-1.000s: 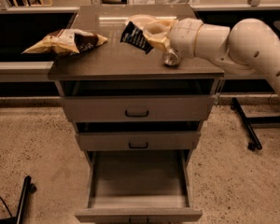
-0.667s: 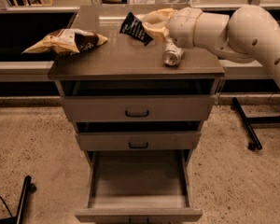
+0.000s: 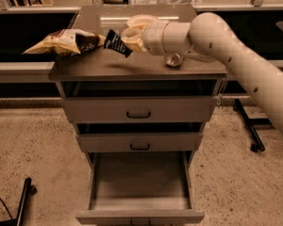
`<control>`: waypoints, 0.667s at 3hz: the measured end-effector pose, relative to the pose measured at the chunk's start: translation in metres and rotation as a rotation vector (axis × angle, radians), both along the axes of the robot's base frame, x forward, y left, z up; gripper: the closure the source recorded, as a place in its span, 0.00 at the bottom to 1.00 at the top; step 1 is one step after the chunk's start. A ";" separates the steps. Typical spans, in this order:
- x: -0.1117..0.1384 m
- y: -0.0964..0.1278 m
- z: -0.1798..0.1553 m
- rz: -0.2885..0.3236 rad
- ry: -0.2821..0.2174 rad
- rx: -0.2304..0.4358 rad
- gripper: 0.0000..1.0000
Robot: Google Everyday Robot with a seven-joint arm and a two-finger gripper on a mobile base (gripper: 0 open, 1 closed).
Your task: Pick rxbar blueberry from bottom drawer and place on counter
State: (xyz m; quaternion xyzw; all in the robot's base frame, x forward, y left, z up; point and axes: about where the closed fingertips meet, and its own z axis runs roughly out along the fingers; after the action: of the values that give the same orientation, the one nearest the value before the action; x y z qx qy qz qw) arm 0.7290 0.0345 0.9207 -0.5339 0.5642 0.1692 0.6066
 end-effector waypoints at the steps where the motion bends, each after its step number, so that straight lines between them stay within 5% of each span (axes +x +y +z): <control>1: 0.027 0.037 -0.064 -0.005 0.038 -0.032 1.00; 2: 0.031 0.046 -0.074 -0.002 0.042 -0.034 0.85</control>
Offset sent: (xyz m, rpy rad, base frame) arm 0.0246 0.0332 -0.0576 -0.0284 0.0339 -0.0038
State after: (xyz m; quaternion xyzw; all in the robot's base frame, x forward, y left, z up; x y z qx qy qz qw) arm 0.7605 0.0804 0.8471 -0.5397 0.5803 0.1704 0.5856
